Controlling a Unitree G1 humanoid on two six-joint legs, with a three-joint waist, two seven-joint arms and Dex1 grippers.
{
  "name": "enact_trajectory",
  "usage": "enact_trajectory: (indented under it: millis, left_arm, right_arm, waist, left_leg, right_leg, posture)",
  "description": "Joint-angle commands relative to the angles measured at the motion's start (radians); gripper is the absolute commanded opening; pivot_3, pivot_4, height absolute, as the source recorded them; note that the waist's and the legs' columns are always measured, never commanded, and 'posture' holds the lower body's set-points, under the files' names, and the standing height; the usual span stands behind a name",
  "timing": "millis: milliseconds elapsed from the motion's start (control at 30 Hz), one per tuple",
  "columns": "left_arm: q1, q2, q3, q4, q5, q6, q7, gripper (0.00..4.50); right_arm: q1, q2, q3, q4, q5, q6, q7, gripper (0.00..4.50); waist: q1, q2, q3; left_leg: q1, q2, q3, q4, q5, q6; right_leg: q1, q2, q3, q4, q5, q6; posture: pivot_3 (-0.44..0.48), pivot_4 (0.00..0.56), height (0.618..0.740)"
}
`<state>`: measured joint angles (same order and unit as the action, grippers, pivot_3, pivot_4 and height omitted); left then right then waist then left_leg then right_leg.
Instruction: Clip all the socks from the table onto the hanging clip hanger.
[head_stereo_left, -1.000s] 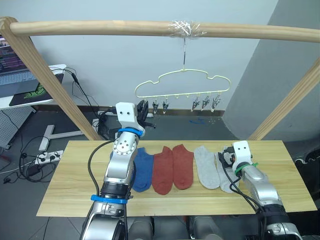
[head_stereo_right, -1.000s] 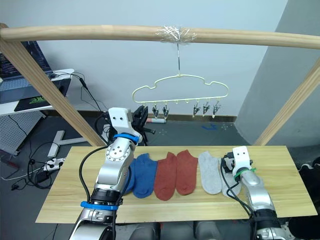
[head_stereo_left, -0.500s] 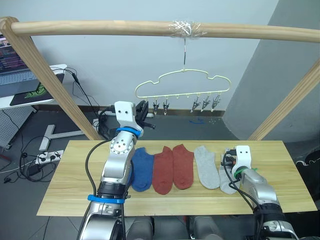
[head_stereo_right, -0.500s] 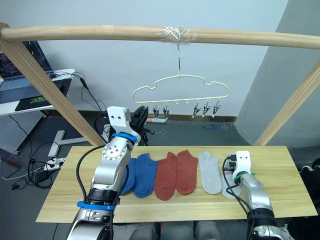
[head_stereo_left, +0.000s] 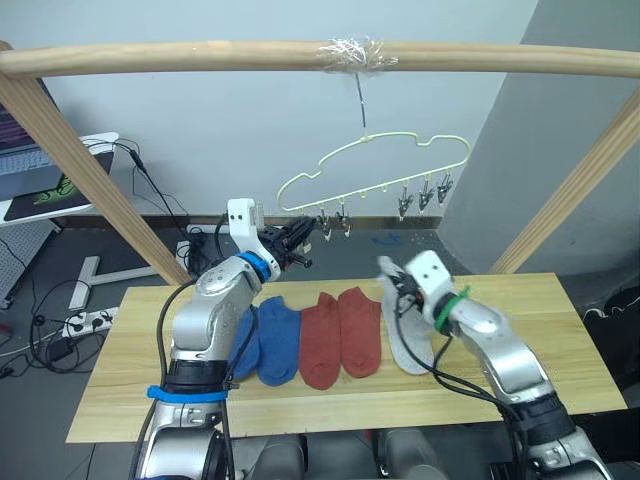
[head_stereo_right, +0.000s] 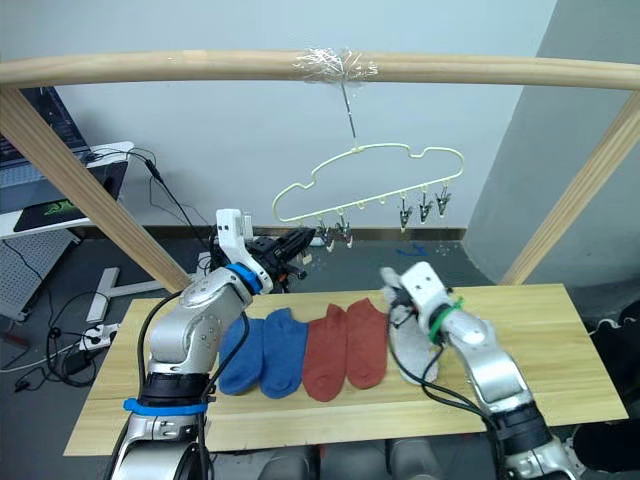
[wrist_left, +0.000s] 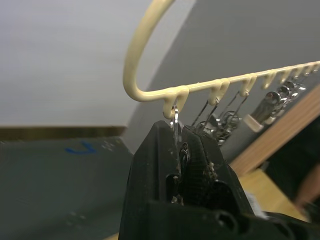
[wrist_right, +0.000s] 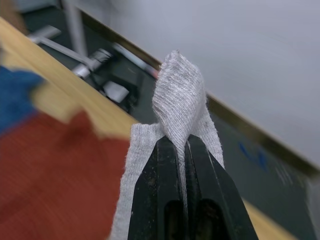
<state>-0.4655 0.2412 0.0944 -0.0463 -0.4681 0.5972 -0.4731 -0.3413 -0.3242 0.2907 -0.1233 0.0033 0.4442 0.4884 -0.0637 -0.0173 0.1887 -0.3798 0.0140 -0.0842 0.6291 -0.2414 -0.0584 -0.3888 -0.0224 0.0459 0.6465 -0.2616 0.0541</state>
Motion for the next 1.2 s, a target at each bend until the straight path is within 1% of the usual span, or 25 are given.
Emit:
enact_trajectory:
  millis: [33, 167, 333, 733, 1200]
  left_arm:
    - [-0.022, 0.006, 0.017, -0.061, -0.066, 0.058, -0.017, 0.15]
    - [-0.027, 0.007, 0.022, -0.067, -0.087, 0.087, -0.009, 0.15]
    - [-0.033, -0.007, 0.040, -0.066, -0.120, 0.118, 0.013, 0.15]
    - [-0.069, 0.000, 0.087, -0.015, -0.181, 0.183, 0.024, 0.15]
    - [-0.075, 0.016, 0.094, 0.011, -0.193, 0.203, 0.009, 0.15]
  right_arm:
    - [-0.056, 0.032, 0.068, -0.008, -0.021, 0.010, 0.037, 0.00]
    - [-0.098, 0.077, 0.105, 0.039, -0.035, 0.004, 0.046, 0.00]
    - [-0.115, 0.101, 0.123, 0.063, -0.046, -0.006, 0.050, 0.00]
    - [-0.128, 0.131, 0.111, 0.044, -0.044, -0.016, 0.065, 0.00]
    - [-0.145, 0.155, 0.087, 0.039, -0.035, -0.016, 0.061, 0.00]
  waist:
    - [0.004, 0.000, 0.000]
    - [0.010, -0.001, 0.000]
    - [0.010, -0.001, 0.000]
    - [0.007, -0.001, 0.000]
    - [0.006, -0.001, 0.000]
  left_leg:
    - [0.000, 0.000, 0.000, 0.000, 0.000, 0.000]
    - [-0.001, 0.000, -0.001, 0.000, 0.000, 0.000]
    - [-0.001, -0.001, -0.001, 0.000, 0.000, 0.000]
    - [-0.001, 0.000, -0.001, 0.000, 0.000, 0.000]
    - [-0.001, 0.000, -0.001, 0.000, 0.000, 0.000]
  right_leg:
    - [0.000, 0.000, 0.000, 0.000, 0.000, 0.000]
    - [0.000, -0.001, -0.001, -0.001, 0.000, 0.000]
    - [0.000, -0.001, 0.000, -0.001, 0.000, 0.000]
    - [0.000, -0.001, -0.001, -0.001, 0.000, 0.000]
    - [-0.001, -0.001, 0.000, 0.000, 0.000, -0.001]
  posture:
    - [-0.060, 0.182, 0.737]
    - [-0.053, 0.180, 0.737]
    - [-0.054, 0.179, 0.737]
    - [-0.072, 0.174, 0.737]
    - [-0.089, 0.163, 0.737]
